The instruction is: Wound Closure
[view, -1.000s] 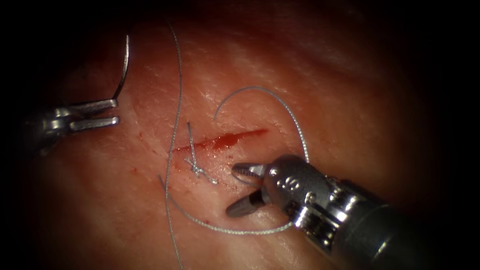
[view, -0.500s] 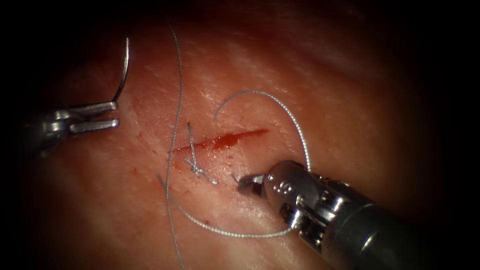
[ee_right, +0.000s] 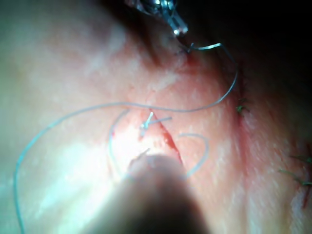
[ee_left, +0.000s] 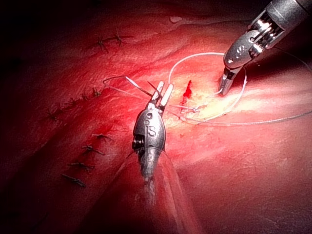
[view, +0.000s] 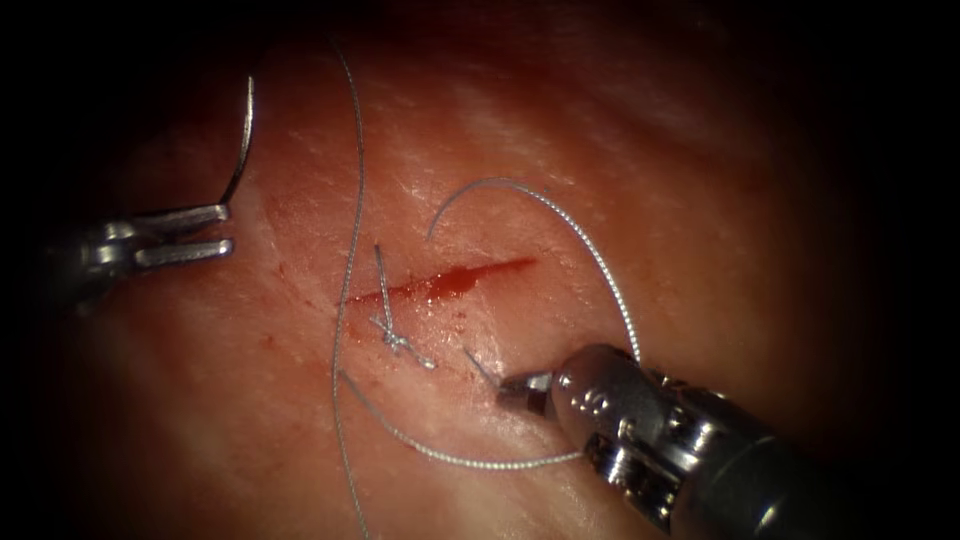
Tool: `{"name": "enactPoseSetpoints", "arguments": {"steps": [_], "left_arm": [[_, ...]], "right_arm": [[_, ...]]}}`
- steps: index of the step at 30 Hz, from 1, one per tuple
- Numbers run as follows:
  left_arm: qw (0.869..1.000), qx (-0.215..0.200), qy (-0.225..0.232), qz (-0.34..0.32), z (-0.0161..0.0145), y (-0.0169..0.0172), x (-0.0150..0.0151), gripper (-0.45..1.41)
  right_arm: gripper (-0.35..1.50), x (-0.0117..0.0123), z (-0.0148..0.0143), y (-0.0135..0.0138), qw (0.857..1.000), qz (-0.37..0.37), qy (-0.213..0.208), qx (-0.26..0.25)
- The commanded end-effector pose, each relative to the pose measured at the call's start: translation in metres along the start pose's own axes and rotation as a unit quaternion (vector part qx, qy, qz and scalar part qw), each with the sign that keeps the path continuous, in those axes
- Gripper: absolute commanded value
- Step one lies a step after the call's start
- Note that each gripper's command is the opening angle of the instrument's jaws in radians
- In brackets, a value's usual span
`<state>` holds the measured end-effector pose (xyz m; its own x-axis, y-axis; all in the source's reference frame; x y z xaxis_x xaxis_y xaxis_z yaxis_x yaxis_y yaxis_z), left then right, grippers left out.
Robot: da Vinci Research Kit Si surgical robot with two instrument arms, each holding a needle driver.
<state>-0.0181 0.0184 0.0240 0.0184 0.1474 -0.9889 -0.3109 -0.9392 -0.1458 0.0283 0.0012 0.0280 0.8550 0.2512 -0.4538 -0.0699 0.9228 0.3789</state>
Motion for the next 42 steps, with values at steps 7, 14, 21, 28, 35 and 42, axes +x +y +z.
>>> {"name": "enactPoseSetpoints", "arguments": {"steps": [7, 14, 21, 28, 35, 42], "left_arm": [[1.000, 0.000, 0.001, 0.000, 0.0005, -0.0002, -0.0007, -0.45], [1.000, -0.001, 0.001, 0.000, 0.0004, -0.0002, -0.0006, -0.45], [1.000, -0.001, 0.001, 0.000, 0.0005, -0.0003, -0.0008, -0.45], [1.000, 0.000, 0.001, 0.000, 0.0006, -0.0003, -0.0008, -0.45], [1.000, -0.001, 0.001, 0.000, 0.0006, -0.0003, -0.0008, -0.45], [1.000, -0.001, 0.001, 0.000, 0.0006, -0.0003, -0.0008, -0.45]], "right_arm": [[-0.35, -0.0006, -0.0016, -0.0038, 1.000, -0.011, 0.002, 0.015], [-0.35, -0.0026, -0.0030, -0.0059, 0.999, -0.025, -0.016, 0.032], [-0.35, -0.0042, -0.0054, -0.0076, 0.998, -0.032, -0.030, 0.044], [-0.35, -0.0053, -0.0071, -0.0087, 0.997, -0.034, -0.052, 0.056], [-0.35, -0.0072, -0.0080, -0.0096, 0.994, -0.036, -0.074, 0.074], [-0.35, -0.0106, -0.0096, -0.0119, 0.985, -0.034, -0.111, 0.125]]}}
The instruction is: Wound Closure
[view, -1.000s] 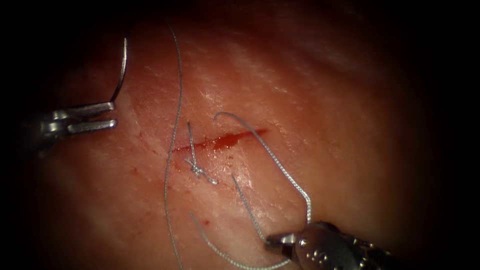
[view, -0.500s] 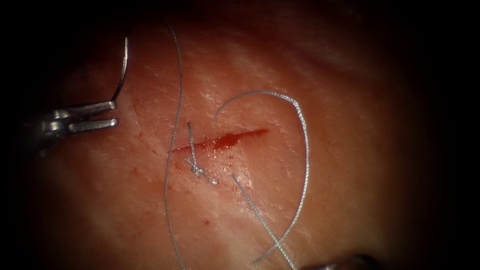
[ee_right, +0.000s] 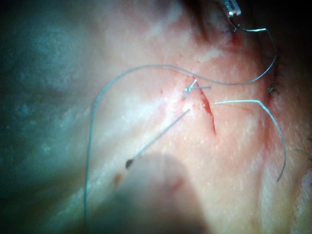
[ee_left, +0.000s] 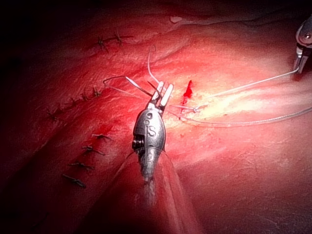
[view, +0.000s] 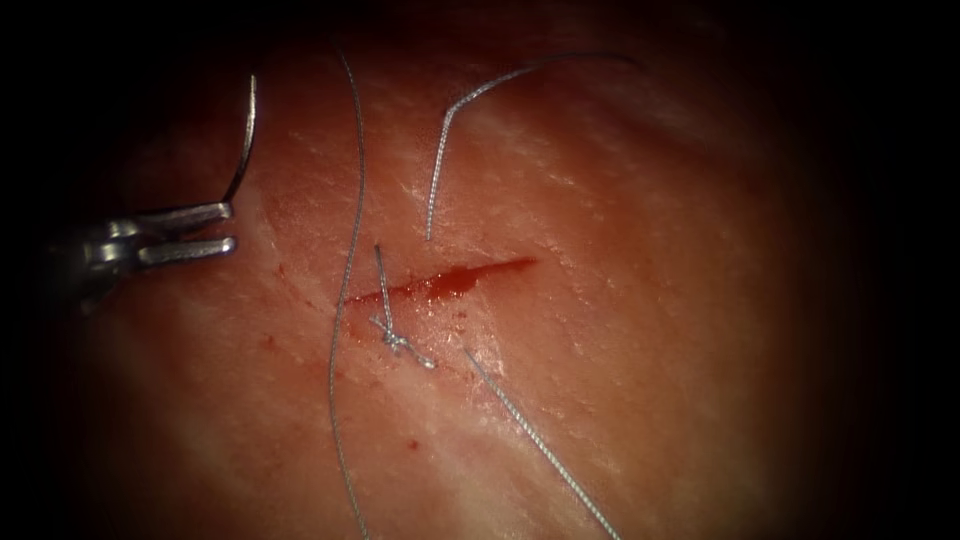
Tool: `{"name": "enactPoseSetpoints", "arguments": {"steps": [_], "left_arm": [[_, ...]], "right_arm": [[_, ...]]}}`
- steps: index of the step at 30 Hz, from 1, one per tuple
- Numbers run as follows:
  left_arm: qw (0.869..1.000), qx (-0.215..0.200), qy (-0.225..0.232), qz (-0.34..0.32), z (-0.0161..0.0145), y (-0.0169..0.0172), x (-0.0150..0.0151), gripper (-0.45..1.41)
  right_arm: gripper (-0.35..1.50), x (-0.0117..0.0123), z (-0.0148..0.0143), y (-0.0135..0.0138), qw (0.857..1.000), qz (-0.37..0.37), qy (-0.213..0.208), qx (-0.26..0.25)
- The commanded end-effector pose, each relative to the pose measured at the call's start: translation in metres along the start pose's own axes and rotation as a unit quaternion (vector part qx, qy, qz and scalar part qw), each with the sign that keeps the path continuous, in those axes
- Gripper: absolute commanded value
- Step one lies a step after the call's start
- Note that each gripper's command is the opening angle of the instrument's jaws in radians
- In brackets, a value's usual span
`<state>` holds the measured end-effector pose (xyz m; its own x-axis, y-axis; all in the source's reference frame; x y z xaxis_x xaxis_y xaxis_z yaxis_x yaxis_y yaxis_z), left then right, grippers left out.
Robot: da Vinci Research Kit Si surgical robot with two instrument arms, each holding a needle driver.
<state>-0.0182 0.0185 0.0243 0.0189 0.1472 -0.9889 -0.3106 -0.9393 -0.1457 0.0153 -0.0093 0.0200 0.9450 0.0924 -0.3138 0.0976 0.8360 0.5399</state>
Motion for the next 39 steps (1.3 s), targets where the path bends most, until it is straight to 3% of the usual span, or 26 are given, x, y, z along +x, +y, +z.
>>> {"name": "enactPoseSetpoints", "arguments": {"steps": [1, 2, 3, 4, 5, 6, 10, 11, 13, 14, 16, 18, 20, 25, 29, 37, 39], "left_arm": [[1.000, 0.000, 0.001, 0.000, 0.0005, -0.0002, -0.0007, -0.45], [1.000, 0.000, 0.001, 0.000, 0.0006, -0.0002, -0.0007, -0.45], [1.000, 0.000, 0.001, 0.001, 0.0006, -0.0001, -0.0007, -0.45], [1.000, 0.000, 0.001, 0.001, 0.0006, -0.0001, -0.0007, -0.45], [1.000, 0.000, 0.001, 0.001, 0.0006, -0.0001, -0.0007, -0.45], [1.000, 0.000, 0.001, 0.001, 0.0006, -0.0001, -0.0007, -0.45], [1.000, 0.000, 0.001, 0.001, 0.0006, -0.0001, -0.0007, -0.45], [1.000, 0.000, 0.001, 0.001, 0.0006, 0.0000, -0.0007, -0.45], [1.000, 0.000, 0.001, 0.001, 0.0006, 0.0000, -0.0007, -0.45], [1.000, 0.000, 0.001, 0.001, 0.0005, 0.0000, -0.0007, -0.45], [1.000, 0.000, 0.001, 0.001, 0.0005, 0.0000, -0.0007, -0.45], [1.000, 0.001, 0.001, 0.001, 0.0007, 0.0000, -0.0008, -0.45], [1.000, 0.002, -0.001, 0.002, 0.0007, 0.0001, -0.0008, -0.45], [1.000, 0.001, -0.002, 0.002, 0.0007, 0.0001, -0.0008, -0.45], [1.000, 0.001, -0.002, -0.001, 0.0008, 0.0001, -0.0009, -0.45], [1.000, 0.001, -0.001, 0.000, 0.0006, 0.0003, -0.0010, -0.45], [1.000, 0.001, -0.001, 0.000, 0.0006, 0.0003, -0.0010, -0.45]], "right_arm": [[-0.35, -0.0010, 0.0007, -0.0007, 1.000, 0.003, -0.005, 0.018], [-0.32, -0.0016, 0.0004, -0.0010, 1.000, 0.001, 0.000, 0.021], [0.36, -0.0016, -0.0002, -0.0004, 1.000, 0.004, 0.019, 0.002], [0.36, -0.0016, -0.0002, -0.0004, 1.000, 0.004, 0.019, 0.002], [0.86, -0.0014, -0.0008, 0.0002, 0.999, 0.009, 0.039, -0.026], [1.15, -0.0012, -0.0015, 0.0009, 0.997, 0.017, 0.061, -0.054], [1.43, -0.0001, -0.0047, 0.0040, 0.981, 0.060, 0.137, -0.125], [1.48, 0.0004, -0.0061, 0.0053, 0.970, 0.084, 0.178, -0.144], [1.46, 0.0007, -0.0068, 0.0059, 0.966, 0.088, 0.195, -0.147], [1.45, 0.0014, -0.0080, 0.0074, 0.953, 0.107, 0.240, -0.153], [1.43, 0.0019, -0.0085, 0.0081, 0.946, 0.118, 0.254, -0.161], [1.43, 0.0034, -0.0096, 0.0101, 0.923, 0.137, 0.308, -0.187], [1.43, 0.0039, -0.0097, 0.0108, 0.917, 0.138, 0.323, -0.189], [1.46, 0.0054, -0.0090, 0.0122, 0.919, 0.118, 0.329, -0.181], [1.46, 0.0080, -0.0069, 0.0138, 0.912, 0.127, 0.338, -0.193], [1.25, 0.0133, 0.0000, 0.0155, 0.942, 0.127, 0.266, -0.161], [1.25, 0.0136, 0.0006, 0.0157, 0.944, 0.128, 0.258, -0.161]]}}
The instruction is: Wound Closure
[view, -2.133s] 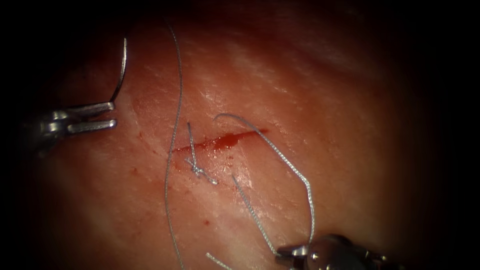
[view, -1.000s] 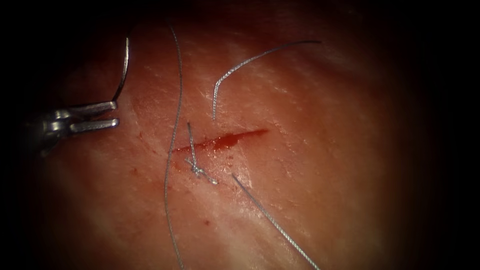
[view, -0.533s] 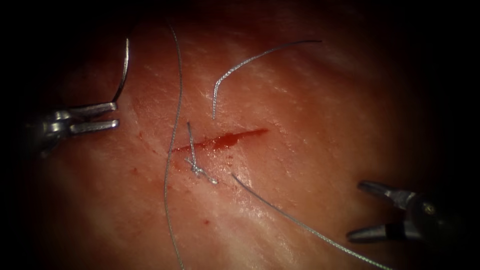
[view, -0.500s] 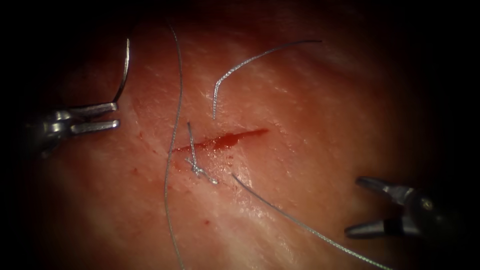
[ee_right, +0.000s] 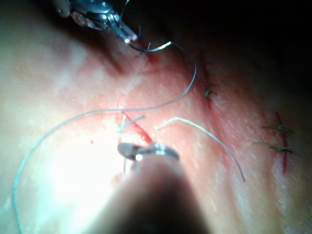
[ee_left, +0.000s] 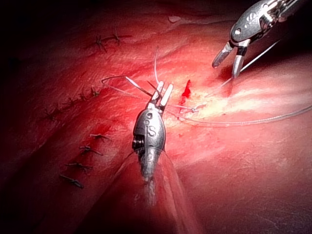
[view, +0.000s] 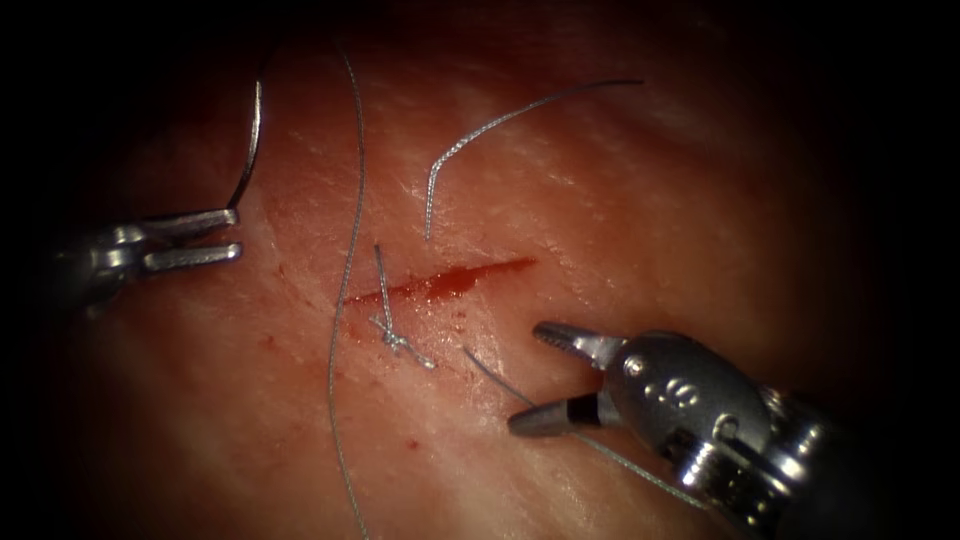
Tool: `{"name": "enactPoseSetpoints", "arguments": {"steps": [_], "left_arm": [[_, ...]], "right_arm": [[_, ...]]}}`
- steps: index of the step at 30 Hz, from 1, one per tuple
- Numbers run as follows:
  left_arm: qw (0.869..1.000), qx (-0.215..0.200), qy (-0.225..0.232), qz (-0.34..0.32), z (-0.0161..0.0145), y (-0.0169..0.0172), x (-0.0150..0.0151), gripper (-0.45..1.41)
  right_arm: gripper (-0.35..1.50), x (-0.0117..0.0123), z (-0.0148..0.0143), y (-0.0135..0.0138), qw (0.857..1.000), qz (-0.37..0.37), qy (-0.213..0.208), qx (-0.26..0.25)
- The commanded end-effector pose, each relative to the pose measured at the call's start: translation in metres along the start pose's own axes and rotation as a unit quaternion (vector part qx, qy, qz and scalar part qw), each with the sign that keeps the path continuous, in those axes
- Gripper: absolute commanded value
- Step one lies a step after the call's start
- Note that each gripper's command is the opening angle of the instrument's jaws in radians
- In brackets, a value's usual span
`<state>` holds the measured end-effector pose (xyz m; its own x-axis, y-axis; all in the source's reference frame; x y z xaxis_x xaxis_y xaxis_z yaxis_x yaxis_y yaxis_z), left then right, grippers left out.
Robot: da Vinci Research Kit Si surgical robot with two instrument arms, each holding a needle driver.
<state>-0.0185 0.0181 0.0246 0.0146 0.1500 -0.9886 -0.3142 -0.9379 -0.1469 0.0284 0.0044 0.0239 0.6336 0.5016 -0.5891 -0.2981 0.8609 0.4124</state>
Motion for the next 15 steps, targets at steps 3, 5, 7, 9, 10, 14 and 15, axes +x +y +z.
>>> {"name": "enactPoseSetpoints", "arguments": {"steps": [3, 5, 7, 9, 10, 14, 15], "left_arm": [[1.000, -0.001, 0.001, 0.001, 0.0004, -0.0001, -0.0006, -0.45], [1.000, -0.001, 0.001, 0.001, 0.0004, -0.0001, -0.0007, -0.45], [1.000, -0.001, 0.001, 0.001, 0.0003, -0.0001, -0.0007, -0.45], [1.000, -0.001, 0.001, 0.001, 0.0003, -0.0001, -0.0007, -0.45], [1.000, -0.001, 0.001, 0.001, 0.0003, -0.0001, -0.0007, -0.45], [1.000, -0.001, 0.001, 0.002, 0.0003, 0.0000, -0.0008, -0.45], [1.000, -0.001, 0.001, 0.002, 0.0003, 0.0000, -0.0009, -0.45]], "right_arm": [[1.25, 0.0003, 0.0039, -0.0001, 1.000, -0.005, -0.028, 0.001], [1.25, -0.0002, 0.0050, -0.0004, 0.999, -0.008, -0.044, 0.002], [1.23, -0.0007, 0.0057, -0.0006, 0.998, -0.014, -0.064, -0.004], [1.21, -0.0011, 0.0059, -0.0005, 0.996, -0.028, -0.081, -0.014], [1.20, -0.0014, 0.0058, -0.0003, 0.995, -0.032, -0.094, -0.023], [0.88, -0.0023, 0.0055, 0.0000, 0.990, -0.041, -0.132, -0.029], [0.46, -0.0028, 0.0052, 0.0000, 0.989, -0.043, -0.140, -0.025]]}}
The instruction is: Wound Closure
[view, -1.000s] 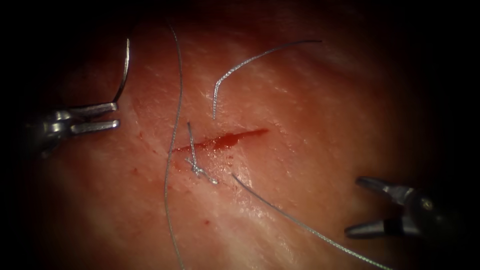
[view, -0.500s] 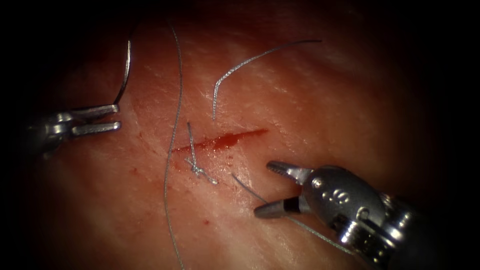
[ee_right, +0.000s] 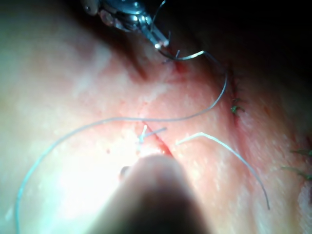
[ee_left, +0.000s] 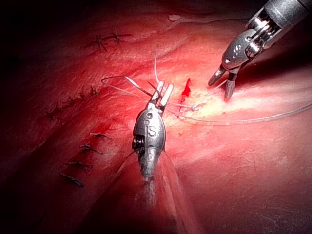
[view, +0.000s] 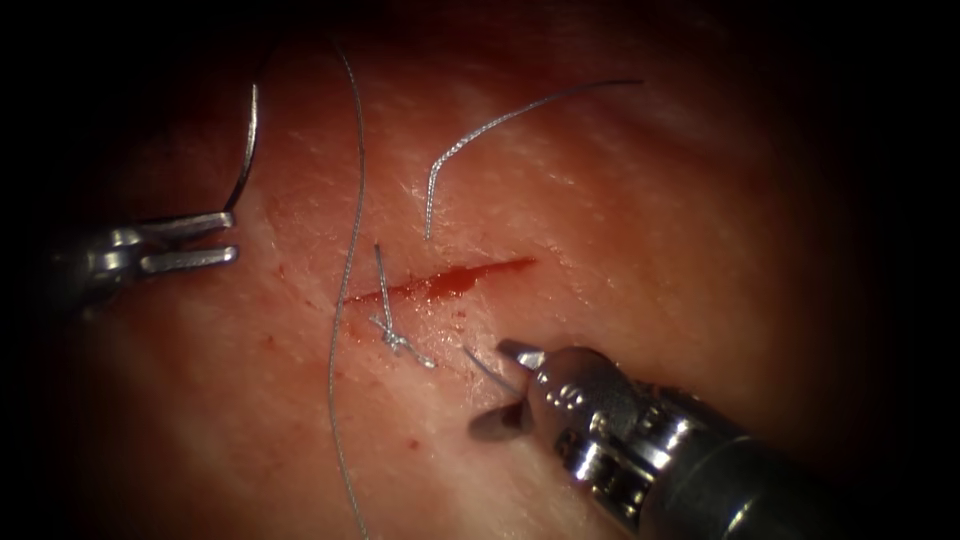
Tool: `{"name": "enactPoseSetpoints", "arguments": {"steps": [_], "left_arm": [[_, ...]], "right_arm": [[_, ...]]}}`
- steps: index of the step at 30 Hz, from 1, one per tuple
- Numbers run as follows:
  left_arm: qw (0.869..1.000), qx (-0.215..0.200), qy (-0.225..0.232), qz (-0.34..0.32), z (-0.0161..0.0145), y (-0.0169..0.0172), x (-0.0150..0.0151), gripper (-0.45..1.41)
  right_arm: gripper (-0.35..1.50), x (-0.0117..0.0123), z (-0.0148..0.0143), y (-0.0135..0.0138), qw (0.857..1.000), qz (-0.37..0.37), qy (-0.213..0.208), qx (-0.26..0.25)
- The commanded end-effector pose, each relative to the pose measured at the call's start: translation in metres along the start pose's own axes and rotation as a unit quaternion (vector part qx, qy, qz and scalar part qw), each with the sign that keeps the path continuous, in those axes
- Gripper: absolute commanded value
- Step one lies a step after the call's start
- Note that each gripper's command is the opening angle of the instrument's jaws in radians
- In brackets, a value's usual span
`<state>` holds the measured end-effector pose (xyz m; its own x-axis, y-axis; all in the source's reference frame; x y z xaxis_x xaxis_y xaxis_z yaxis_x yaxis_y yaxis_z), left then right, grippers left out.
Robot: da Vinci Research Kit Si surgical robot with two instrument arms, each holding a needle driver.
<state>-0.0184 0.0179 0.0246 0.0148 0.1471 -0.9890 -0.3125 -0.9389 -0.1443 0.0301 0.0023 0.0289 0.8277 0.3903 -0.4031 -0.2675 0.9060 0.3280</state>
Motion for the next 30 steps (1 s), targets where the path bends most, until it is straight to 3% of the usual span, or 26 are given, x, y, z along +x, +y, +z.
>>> {"name": "enactPoseSetpoints", "arguments": {"steps": [1, 2, 4, 5, 18, 30], "left_arm": [[1.000, 0.000, 0.001, 0.000, 0.0005, -0.0002, -0.0008, -0.45], [1.000, 0.000, 0.001, 0.000, 0.0005, -0.0002, -0.0007, -0.45], [1.000, -0.001, 0.001, 0.000, 0.0005, -0.0002, -0.0007, -0.45], [1.000, -0.001, 0.001, 0.000, 0.0005, -0.0002, -0.0007, -0.45], [1.000, -0.005, 0.002, -0.002, -0.0005, -0.0008, -0.0005, -0.45], [1.000, -0.003, 0.002, -0.001, -0.0002, -0.0007, -0.0005, -0.45]], "right_arm": [[0.46, 0.0002, 0.0003, 0.0004, 1.000, -0.001, 0.000, 0.001], [0.34, -0.0001, 0.0002, 0.0003, 1.000, -0.003, -0.005, 0.002], [-0.32, -0.0003, 0.0001, 0.0004, 1.000, -0.004, -0.006, 0.003], [-0.35, -0.0005, 0.0001, 0.0004, 1.000, -0.005, -0.007, 0.003], [-0.35, -0.0021, -0.0033, -0.0028, 0.999, -0.016, -0.011, 0.028], [-0.35, -0.0022, -0.0037, -0.0040, 0.999, -0.019, -0.009, 0.038]]}}
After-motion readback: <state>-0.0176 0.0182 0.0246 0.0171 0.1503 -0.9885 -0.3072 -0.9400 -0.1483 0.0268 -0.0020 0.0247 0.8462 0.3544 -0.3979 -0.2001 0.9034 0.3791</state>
